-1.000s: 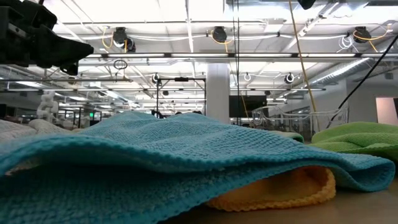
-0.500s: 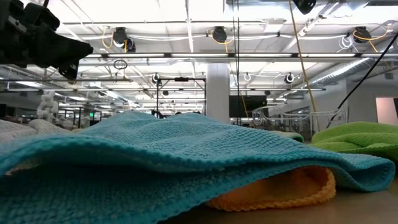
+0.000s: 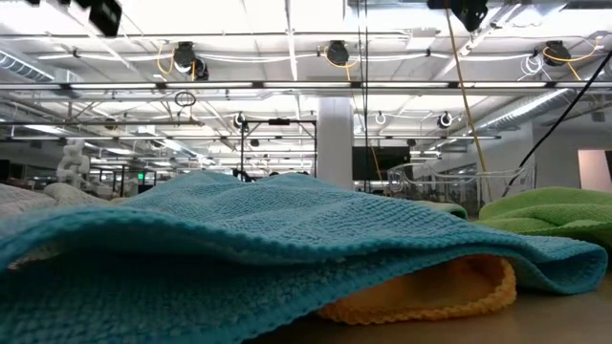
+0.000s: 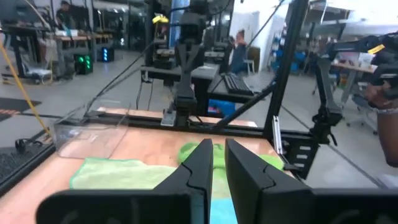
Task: Fold microfiber towels
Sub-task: Fold the blue microfiber towel
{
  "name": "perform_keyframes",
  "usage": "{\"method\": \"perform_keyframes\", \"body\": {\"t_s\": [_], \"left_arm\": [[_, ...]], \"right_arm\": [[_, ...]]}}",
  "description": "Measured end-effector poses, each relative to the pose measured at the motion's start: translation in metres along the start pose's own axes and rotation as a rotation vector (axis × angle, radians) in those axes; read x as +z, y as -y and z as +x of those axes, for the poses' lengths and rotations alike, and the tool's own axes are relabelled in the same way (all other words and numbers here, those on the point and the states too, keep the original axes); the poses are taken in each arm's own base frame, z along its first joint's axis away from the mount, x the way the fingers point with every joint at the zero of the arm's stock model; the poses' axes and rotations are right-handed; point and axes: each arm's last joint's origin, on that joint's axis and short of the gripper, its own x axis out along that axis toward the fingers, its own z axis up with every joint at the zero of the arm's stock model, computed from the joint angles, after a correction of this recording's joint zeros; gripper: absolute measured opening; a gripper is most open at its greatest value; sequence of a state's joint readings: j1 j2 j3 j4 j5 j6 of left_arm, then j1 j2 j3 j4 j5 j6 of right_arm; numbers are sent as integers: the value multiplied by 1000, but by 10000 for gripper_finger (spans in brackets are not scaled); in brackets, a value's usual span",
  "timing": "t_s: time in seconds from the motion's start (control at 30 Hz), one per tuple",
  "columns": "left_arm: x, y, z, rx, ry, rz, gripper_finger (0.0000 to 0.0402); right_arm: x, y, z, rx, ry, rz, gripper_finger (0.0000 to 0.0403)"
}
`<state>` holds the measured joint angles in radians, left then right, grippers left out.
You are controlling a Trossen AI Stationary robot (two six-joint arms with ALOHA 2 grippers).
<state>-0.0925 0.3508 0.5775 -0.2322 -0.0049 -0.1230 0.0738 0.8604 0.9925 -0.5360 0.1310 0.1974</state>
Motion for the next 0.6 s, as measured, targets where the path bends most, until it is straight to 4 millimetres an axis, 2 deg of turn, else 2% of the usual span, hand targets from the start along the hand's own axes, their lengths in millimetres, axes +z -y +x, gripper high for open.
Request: {"method": "perform_keyframes", "body": {"t_s": [0.13, 0.3, 0.43, 0.6], "left_arm": [[34, 7, 12, -23, -79, 43, 47], [58, 14, 32, -31, -201, 79, 47], [57, 15, 53, -27, -286, 85, 47], [41, 15, 70, -18, -427, 70, 47]], "right_arm": [[-11, 1, 11, 1, 1, 3, 0], [-32, 2, 27, 14, -60, 25, 0], [-48, 3, 43, 20, -41, 19, 0], [-67, 5, 57, 11, -82, -2, 0]]}}
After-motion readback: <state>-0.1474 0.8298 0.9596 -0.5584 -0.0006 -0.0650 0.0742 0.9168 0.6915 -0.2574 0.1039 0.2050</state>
